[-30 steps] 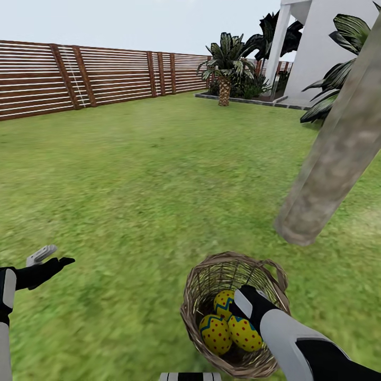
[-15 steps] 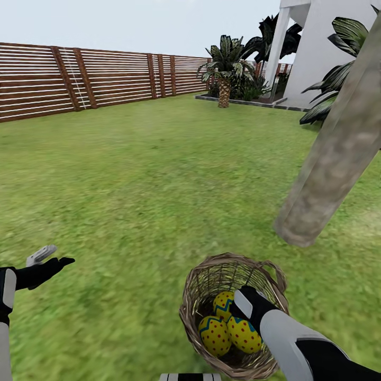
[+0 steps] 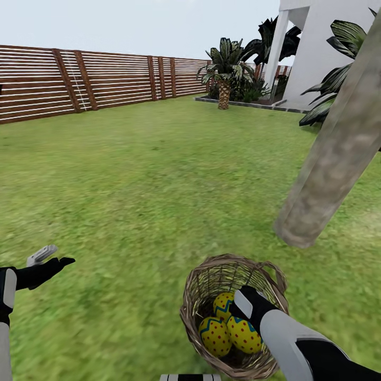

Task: Take the three Easter eggs out of the wicker basket on the lawn in the garden, then place them on the lawn next to a single tree (choose any tree) so that all three eggs are next to the same tree and none are left in the basket.

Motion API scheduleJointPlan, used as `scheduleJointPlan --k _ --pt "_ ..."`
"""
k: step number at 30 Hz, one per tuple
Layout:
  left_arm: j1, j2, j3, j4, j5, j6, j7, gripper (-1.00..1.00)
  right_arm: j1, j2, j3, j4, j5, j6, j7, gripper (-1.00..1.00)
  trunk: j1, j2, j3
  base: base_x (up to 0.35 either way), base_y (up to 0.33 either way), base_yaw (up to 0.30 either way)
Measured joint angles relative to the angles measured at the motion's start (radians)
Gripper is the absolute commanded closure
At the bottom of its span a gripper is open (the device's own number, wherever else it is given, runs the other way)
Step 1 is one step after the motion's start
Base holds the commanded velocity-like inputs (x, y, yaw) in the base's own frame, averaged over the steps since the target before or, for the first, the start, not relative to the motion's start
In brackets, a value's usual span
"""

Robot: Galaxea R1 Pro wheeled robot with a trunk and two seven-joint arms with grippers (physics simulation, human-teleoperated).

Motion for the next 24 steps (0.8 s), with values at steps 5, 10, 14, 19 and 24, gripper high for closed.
scheduleJointPlan --k 5,10,14,19,24 --pt "0.0 0.0 0.0 0.0 0.0 0.0 0.0 -1.0 0.0 0.0 0.0 0.0 0.0 0.0 0.0 1.0 -0.001 0.001 0.012 0.0 0.0 0.0" --pt "0.0 0.0 0.0 0.0 0.0 0.001 0.0 -1.0 0.0 0.001 0.0 0.0 0.0 -0.001 0.0 1.0 -0.004 0.002 0.031 0.0 0.0 0.0" --pt "0.0 0.001 0.0 0.0 0.0 0.01 0.0 -1.0 0.0 0.001 0.0 -0.001 0.0 -0.001 0.0 1.0 -0.005 0.003 0.046 0.0 0.0 0.0" --pt "0.0 0.001 -0.001 0.001 0.0 0.026 0.0 -1.0 -0.001 0.008 0.001 -0.002 0.0 -0.001 0.001 1.0 -0.008 0.004 0.066 0.0 0.0 0.0" --pt "0.0 0.001 -0.001 0.003 0.0 0.044 0.0 -1.0 -0.001 0.015 0.004 -0.004 0.003 0.002 0.004 1.0 -0.008 0.004 0.066 0.0 0.0 0.0"
